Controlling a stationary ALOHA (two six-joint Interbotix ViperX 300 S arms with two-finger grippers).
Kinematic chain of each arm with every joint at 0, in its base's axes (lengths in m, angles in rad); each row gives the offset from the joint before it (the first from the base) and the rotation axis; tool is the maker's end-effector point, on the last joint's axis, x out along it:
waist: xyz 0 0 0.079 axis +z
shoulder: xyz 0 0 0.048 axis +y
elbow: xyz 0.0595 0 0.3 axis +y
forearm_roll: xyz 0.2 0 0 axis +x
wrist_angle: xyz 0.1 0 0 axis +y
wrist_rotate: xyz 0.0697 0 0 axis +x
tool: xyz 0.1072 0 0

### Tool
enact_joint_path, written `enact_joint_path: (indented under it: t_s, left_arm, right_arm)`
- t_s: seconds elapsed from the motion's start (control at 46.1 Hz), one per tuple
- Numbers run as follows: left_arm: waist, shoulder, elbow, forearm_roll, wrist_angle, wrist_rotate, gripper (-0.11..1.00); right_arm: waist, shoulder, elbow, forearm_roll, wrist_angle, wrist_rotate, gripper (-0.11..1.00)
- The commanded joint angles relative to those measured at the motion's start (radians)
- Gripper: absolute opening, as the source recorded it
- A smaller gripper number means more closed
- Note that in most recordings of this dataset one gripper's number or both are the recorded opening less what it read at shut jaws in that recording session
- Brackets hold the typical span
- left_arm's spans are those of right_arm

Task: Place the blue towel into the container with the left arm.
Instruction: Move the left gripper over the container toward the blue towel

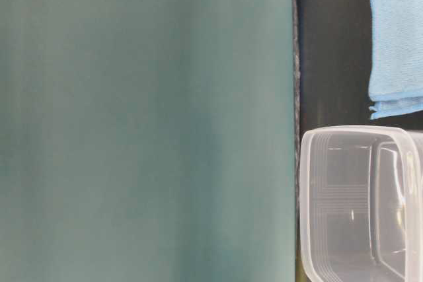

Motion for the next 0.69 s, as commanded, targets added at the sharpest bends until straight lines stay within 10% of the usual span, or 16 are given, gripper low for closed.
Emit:
enact_joint_path:
  t_s: [0.0, 0.672]
  left_arm:
    - [0.005, 0.071, -0.043, 0.040, 0.018, -0.044, 0.06]
    - [0.034, 0.549, -0.537, 0.041, 0.479, -0.077, 0.01]
  right_arm:
    - [-0.003, 0.006, -0.009, 0.002, -0.002, 0.003, 0.01]
    - [-0.023, -0.227, -0.014, 0.011, 0.505, 0.057, 0.01]
